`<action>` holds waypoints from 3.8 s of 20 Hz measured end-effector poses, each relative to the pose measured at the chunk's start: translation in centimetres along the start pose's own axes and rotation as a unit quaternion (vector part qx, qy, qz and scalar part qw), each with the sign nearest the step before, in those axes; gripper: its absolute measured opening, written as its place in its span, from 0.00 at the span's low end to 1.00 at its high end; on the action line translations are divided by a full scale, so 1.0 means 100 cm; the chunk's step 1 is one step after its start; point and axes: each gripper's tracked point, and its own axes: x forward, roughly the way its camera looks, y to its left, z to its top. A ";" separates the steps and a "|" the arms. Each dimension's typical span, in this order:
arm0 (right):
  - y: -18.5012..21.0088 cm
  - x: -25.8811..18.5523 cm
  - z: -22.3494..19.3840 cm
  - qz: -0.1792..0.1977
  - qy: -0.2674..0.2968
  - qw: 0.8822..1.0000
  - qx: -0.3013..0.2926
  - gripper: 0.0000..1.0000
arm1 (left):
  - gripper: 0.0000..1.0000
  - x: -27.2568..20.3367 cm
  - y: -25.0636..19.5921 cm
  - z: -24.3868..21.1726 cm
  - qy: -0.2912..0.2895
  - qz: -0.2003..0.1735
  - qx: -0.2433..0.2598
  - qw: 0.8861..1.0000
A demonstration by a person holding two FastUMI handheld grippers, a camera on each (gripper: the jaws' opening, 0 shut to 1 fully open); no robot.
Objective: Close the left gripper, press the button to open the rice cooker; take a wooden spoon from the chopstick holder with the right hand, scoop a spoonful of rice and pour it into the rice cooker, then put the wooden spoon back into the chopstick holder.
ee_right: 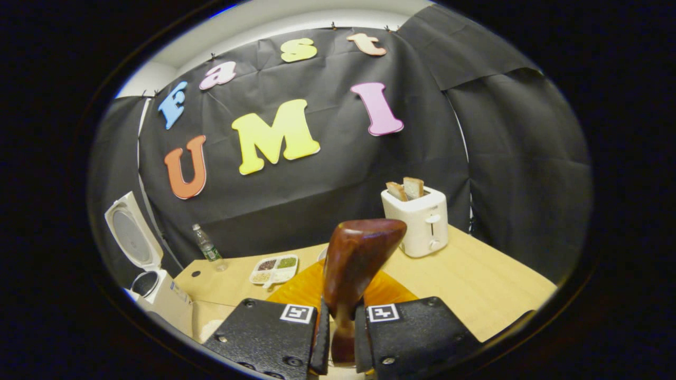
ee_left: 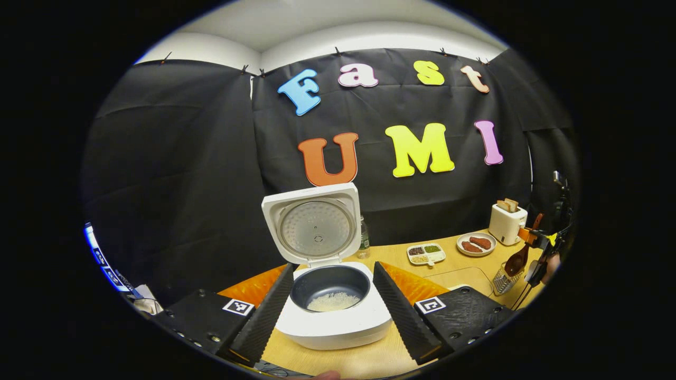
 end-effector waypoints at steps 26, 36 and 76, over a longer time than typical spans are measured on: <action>-0.038 -0.158 0.030 -0.116 0.029 0.986 -0.112 0.99 | 0.95 0.016 0.019 0.048 -0.044 -0.032 0.006 0.999; 0.100 -0.267 0.077 -0.016 0.020 0.986 -0.164 1.00 | 0.95 0.083 0.038 0.154 -0.100 -0.023 -0.033 0.994; 0.143 -0.281 0.047 0.066 0.076 0.973 -0.207 1.00 | 0.98 0.105 0.029 -0.118 0.379 -0.038 -0.076 0.922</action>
